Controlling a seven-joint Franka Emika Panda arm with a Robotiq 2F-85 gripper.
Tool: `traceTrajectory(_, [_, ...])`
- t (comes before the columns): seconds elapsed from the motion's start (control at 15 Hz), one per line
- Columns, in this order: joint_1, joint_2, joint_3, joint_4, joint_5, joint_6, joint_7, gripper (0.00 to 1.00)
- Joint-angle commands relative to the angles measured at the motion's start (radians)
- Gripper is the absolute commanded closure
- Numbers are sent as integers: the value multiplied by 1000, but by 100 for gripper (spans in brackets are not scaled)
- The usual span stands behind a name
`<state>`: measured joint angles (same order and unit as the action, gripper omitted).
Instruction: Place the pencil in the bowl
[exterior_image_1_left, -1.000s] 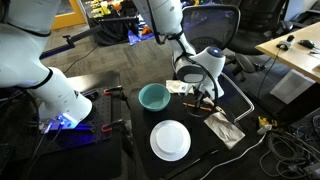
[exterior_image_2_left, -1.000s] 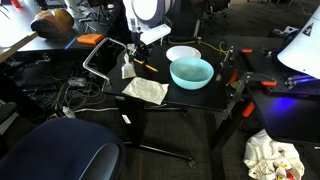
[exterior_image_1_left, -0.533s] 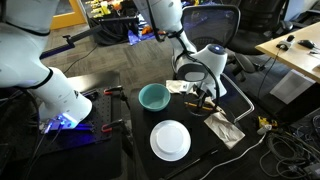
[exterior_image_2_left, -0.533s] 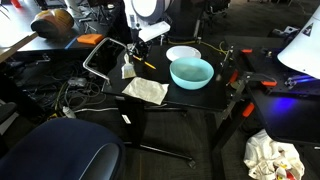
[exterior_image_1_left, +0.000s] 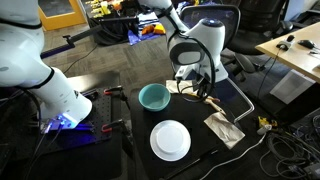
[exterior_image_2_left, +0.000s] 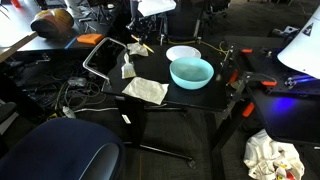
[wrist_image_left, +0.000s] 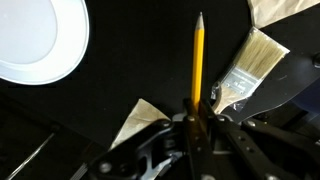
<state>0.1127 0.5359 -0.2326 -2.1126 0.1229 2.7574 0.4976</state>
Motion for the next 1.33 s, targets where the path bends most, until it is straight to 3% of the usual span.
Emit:
traceTrajectory(0.0, [107, -151, -74, -166, -77, 17, 122, 98])
traceTrajectory(0.4, [213, -286, -125, -325, -305, 12, 387, 98])
traceTrajectory(0.8, [178, -340, -78, -429, -471, 49, 564, 98])
traceTrajectory(1.27, [221, -304, -131, -494, -642, 206, 705, 98])
